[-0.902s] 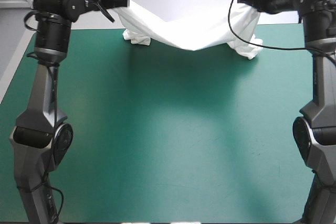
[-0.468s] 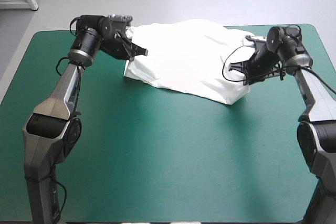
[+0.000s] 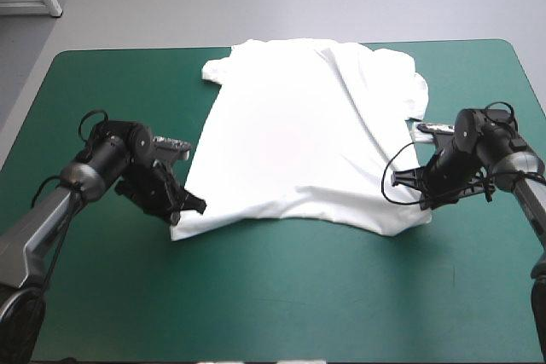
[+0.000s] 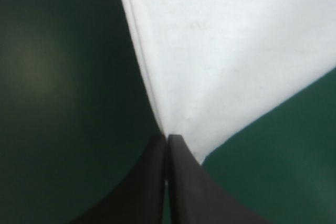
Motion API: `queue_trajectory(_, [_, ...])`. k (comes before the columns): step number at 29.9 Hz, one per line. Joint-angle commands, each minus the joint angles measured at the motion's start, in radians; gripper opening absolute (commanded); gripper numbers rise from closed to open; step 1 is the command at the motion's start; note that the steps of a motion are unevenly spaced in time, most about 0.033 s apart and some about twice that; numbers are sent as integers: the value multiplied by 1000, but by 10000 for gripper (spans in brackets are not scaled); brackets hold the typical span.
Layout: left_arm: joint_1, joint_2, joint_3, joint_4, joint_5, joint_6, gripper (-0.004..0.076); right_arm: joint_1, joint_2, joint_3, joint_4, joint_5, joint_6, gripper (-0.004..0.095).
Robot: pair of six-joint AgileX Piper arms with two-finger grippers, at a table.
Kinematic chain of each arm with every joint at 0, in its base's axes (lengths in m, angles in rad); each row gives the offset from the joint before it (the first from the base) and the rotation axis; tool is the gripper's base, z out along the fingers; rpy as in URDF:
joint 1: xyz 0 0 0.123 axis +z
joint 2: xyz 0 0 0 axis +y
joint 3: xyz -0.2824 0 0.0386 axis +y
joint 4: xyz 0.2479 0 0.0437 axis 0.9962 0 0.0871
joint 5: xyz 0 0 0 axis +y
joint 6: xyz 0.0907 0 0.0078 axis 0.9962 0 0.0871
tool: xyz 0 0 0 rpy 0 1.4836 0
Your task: Fold the cloth
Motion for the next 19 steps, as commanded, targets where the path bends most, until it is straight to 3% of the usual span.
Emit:
queue_trajectory(1, [-3, -176, 126, -38, 47, 21, -9, -11, -115, 59, -43, 55, -3, -19])
queue_trajectory(10, [-3, -509, 294, -201, 80, -74, -9, -11, -307, 284, -63, 61, 19, -19])
queue_trajectory(19, [-96, -615, 461, -314, 80, -192, -9, -11, -415, 503, -40, 66, 26, -19])
